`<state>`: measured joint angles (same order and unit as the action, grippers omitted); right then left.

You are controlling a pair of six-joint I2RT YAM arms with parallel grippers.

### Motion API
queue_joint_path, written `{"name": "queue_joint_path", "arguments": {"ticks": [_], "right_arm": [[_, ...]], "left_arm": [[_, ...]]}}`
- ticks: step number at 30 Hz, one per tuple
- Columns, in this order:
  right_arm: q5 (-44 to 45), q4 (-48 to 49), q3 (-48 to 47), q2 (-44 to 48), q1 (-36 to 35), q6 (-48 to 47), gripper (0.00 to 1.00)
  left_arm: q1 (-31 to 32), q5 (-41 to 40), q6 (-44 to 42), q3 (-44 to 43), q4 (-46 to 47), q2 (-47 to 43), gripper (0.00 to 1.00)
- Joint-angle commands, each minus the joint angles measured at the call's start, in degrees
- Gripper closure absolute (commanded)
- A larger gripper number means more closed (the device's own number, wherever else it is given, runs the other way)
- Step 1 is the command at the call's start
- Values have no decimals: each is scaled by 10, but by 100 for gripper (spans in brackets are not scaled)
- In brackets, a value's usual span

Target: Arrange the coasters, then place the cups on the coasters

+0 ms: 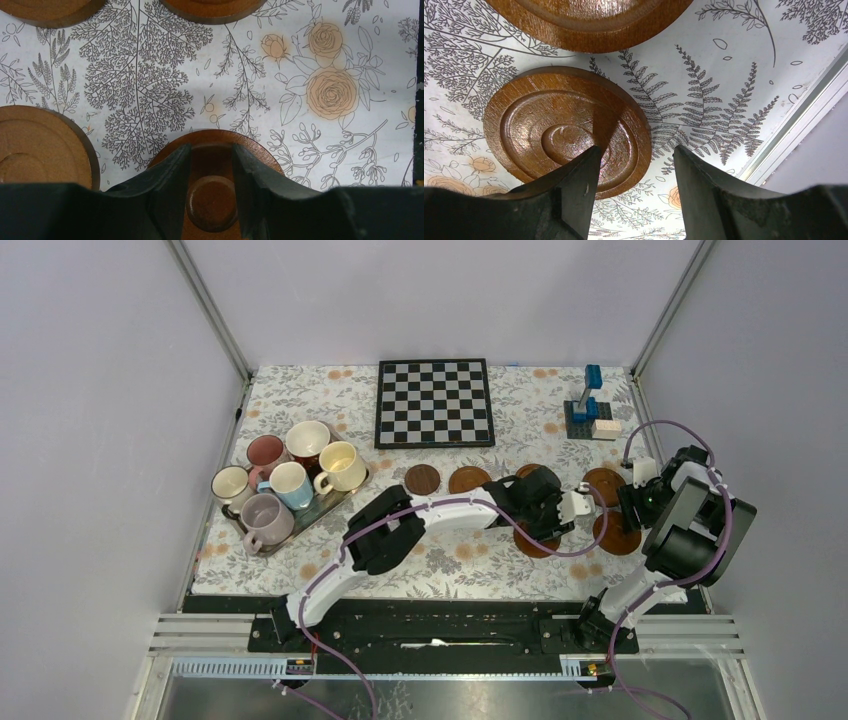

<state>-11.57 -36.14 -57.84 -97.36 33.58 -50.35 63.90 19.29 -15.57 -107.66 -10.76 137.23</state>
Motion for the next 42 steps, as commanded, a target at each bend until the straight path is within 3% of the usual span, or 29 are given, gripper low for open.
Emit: {"name": "queue_joint_path", "arguments": {"ticks": [1, 12, 25, 34, 42], "right_arm": [[-14, 3, -13, -8, 3, -12, 37], [-25, -14, -23, -1, 3, -12, 37], [-55, -47, -23, 8, 2, -17, 37], [-72, -57, -15, 9, 1, -19, 37], [-73, -54, -6, 12, -3, -17, 37]], "left_arm": [[12, 12, 13, -30, -13, 25, 58], [23, -7, -5, -61, -23, 36, 56], [15, -9, 0, -76, -37, -37, 51], [-19, -3, 31, 15, -42, -154, 36], [-63, 4, 58, 94, -56, -242, 33]]}}
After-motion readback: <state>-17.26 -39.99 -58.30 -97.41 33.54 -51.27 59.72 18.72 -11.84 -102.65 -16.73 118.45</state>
